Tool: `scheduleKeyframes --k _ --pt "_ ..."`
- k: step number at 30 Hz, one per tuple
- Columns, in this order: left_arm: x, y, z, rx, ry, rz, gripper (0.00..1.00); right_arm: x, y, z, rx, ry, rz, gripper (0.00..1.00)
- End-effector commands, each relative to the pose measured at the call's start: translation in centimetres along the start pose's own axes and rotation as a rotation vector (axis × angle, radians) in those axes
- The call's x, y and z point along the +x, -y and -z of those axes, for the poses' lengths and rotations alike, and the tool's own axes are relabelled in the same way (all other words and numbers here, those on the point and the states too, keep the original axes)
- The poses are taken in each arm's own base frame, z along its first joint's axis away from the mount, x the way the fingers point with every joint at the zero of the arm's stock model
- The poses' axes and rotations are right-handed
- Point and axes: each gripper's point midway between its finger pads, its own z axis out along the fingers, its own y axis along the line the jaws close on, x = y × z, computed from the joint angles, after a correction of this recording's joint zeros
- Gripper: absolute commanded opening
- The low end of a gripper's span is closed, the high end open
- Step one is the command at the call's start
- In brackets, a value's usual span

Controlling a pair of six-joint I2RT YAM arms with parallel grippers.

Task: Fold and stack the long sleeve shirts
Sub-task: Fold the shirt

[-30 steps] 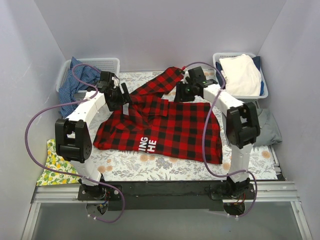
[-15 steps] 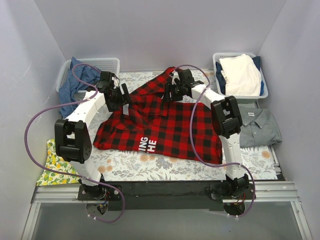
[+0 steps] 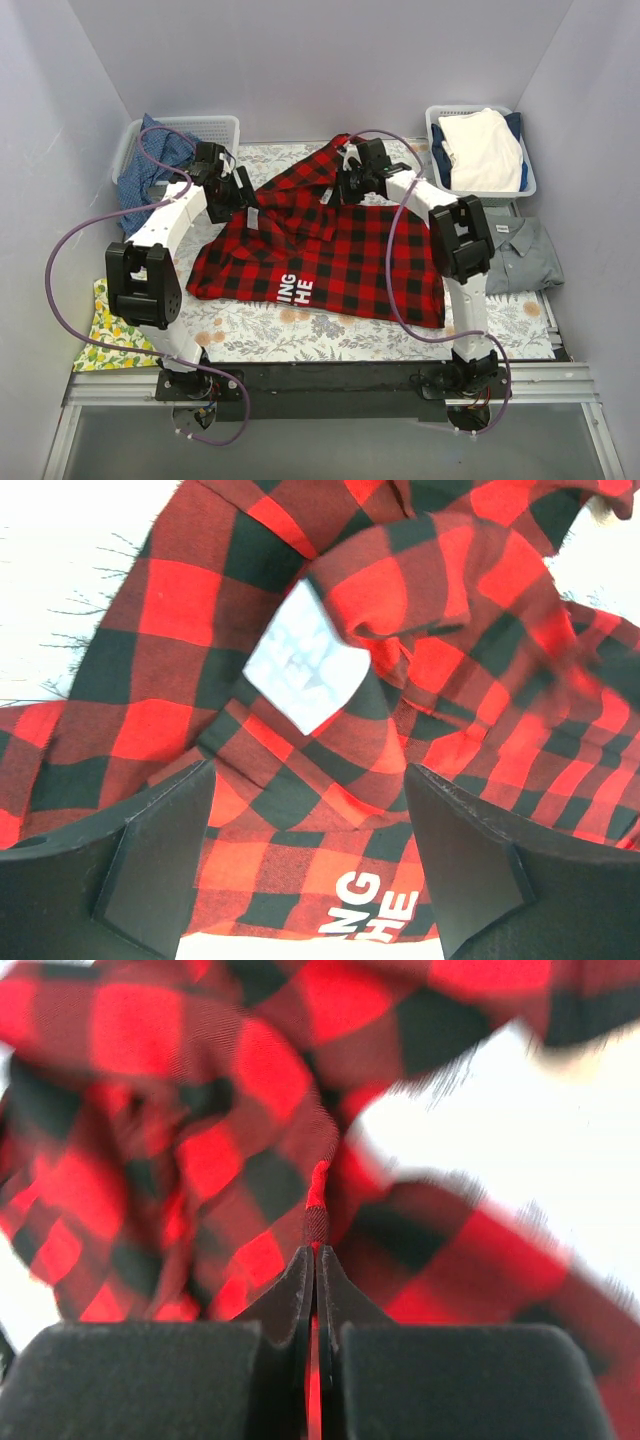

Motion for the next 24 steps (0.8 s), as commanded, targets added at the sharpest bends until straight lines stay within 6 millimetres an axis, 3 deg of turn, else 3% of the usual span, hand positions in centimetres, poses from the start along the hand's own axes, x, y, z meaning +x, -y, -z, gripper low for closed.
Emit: scheduleKeyframes --k 1,2,4,10,12,13,14,16,20,24 --pt "-2.8 0.8 2.4 0.026 0.103 -0.006 0.77 -3.2 -5.7 7.0 -0.064 0.123 0.099 0.01" --pt "-3.1 1.0 2.3 0.029 0.105 -0.007 0.77 -3.6 -6.9 8.8 -0.073 0.149 0.117 0.01" --pt "-3.5 1.0 2.0 0.03 0.11 -0.011 0.77 -2.3 -7.3 9.8 -0.077 0.135 0.108 0.01" --pt "-4.3 1.7 1.2 0.054 0.117 -0.006 0.76 -1.0 -10.1 16.1 -0.061 0.178 0.154 0.01" --pt "-4.6 1.8 1.0 0.057 0.119 -0.008 0.76 0.8 -10.0 17.0 -0.049 0.15 0.15 0.01" --pt "-4.8 1.9 0.8 0.053 0.122 -0.006 0.76 1.4 -10.5 18.3 -0.045 0.154 0.163 0.01" --pt "-5.0 1.8 0.7 0.049 0.122 -0.004 0.76 3.4 -10.1 18.8 -0.033 0.12 0.154 0.01" --pt "-4.9 1.6 0.3 0.037 0.119 0.003 0.76 5.4 -10.1 20.4 -0.008 0.103 0.155 0.01" --pt "-4.0 0.8 -0.7 0.006 0.096 0.03 0.76 9.3 -9.5 23.4 0.064 0.073 0.153 0.01" --pt "-3.2 0.0 -1.4 -0.023 0.068 0.04 0.76 12.8 -9.3 25.0 0.084 0.014 0.12 0.01"
